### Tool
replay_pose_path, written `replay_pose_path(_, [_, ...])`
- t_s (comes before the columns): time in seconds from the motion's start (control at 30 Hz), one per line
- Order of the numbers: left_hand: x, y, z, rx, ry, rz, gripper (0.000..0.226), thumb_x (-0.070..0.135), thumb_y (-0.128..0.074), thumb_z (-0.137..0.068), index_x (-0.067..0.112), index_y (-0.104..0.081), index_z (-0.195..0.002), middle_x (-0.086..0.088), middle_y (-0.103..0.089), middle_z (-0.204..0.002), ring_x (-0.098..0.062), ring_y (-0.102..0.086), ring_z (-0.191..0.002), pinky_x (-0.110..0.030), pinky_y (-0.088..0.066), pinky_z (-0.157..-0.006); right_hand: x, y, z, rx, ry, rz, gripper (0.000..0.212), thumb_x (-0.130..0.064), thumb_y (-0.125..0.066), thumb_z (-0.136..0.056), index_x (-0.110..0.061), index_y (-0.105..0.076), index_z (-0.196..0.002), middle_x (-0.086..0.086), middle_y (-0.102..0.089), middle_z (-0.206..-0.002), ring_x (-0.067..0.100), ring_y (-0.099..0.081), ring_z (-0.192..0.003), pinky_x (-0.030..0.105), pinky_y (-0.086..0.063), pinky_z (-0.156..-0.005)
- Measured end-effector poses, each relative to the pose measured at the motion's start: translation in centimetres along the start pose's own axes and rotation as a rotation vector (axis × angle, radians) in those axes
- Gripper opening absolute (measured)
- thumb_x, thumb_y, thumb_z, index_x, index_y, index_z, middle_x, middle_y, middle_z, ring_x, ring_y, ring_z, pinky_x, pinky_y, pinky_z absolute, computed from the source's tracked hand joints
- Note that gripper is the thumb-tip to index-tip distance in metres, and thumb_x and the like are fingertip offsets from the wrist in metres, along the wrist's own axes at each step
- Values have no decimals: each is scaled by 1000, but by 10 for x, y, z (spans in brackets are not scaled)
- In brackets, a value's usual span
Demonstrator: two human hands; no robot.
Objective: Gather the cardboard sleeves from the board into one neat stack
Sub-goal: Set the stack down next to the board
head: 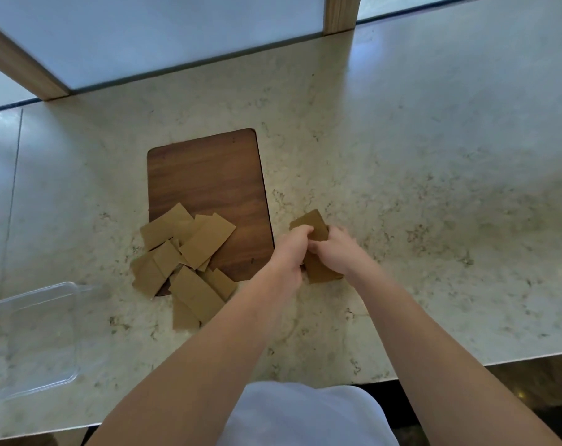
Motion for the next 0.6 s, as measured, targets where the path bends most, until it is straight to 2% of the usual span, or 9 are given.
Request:
replay_pose_path(0.03, [0,-1,-2,5,-4,-24,19,30,-57,-100,16,-63,-113,-2,-65,-98,-18,-62,-88,-31,-50,-63,3,1,-2,2,14,-16,68,-46,-61,-95,-11,-43,-152,17,-32,-159,40,-33,-144,54,-35,-115])
replay_pose_path(0.1, [-2,-2,-7,8,-3,-56,14,29,-58,-99,19,-65,-105,-1,-68,-96,-19,-65,-87,-31,-52,-66,9,5,-4,-3,34,-112,67,-42,-66,-92,-13,-46,-150,18,-44,-153,38,-48,-135,54,-44,-109])
replay_pose_path(0.2, [-3,-3,-8,-10,14,-47,10,28,-61,-97,21,-68,-94,0,-76,-77,-17,-73,-67,-25,-54,-46,12,12,-1,-3,-2,-272,88,-41,-73,-86,-19,-29,-159,8,-49,-151,31,-58,-126,51,-54,-100])
replay_pose_path(0.27, [-2,-5,-5,-18,17,-20,12,26,-61,-97,18,-69,-96,-1,-76,-69,-15,-72,-52,-26,-50,-34,14,14,1,0,-8,-302,77,-43,-71,-84,-22,-40,-152,5,-59,-140,26,-66,-113,48,-59,-90])
replay_pose_path(0.33, [-1,-8,-3,-11,35,6,17,29,-60,-98,17,-68,-106,-5,-71,-85,-20,-70,-65,-26,-49,-32,12,13,5,-15,-4,-306,56,-43,-68,-81,-23,-57,-133,5,-70,-119,24,-71,-96,45,-63,-79])
replay_pose_path(0.4, [0,-14,-2,-9,51,-11,25,34,-57,-98,18,-65,-116,-3,-65,-97,-18,-63,-79,-24,-50,-41,11,12,9,-10,-8,-298,44,-39,-66,-82,-23,-62,-122,5,-73,-106,23,-72,-90,41,-64,-73])
replay_pose_path(0.47, [-4,-17,-2,-2,50,-16,38,35,-55,-99,18,-58,-132,-3,-64,-108,-16,-59,-85,-29,-48,-55,11,10,10,24,7,-243,37,-34,-64,-85,-22,-62,-120,5,-72,-105,24,-70,-92,44,-62,-79])
replay_pose_path(0.53, [-8,-15,-3,-3,32,-35,42,34,-53,-99,18,-54,-138,-4,-64,-114,-17,-59,-89,-32,-48,-61,10,9,11,43,10,-234,37,-32,-64,-88,-22,-61,-123,4,-71,-107,22,-69,-93,42,-61,-81])
replay_pose_path(0.6, [-10,-12,-2,-13,-3,-47,45,36,-53,-98,18,-54,-139,-5,-64,-121,-20,-62,-97,-33,-50,-66,13,9,11,40,1,-256,48,-38,-66,-88,-22,-57,-133,5,-69,-121,22,-68,-102,42,-60,-85])
Point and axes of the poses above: each hand's wrist, its own z-axis away from the middle knuckle, its own y-axis out of the back of the hand, x = y × z, the point moved 2 cm from there along -z, towards the middle knuckle
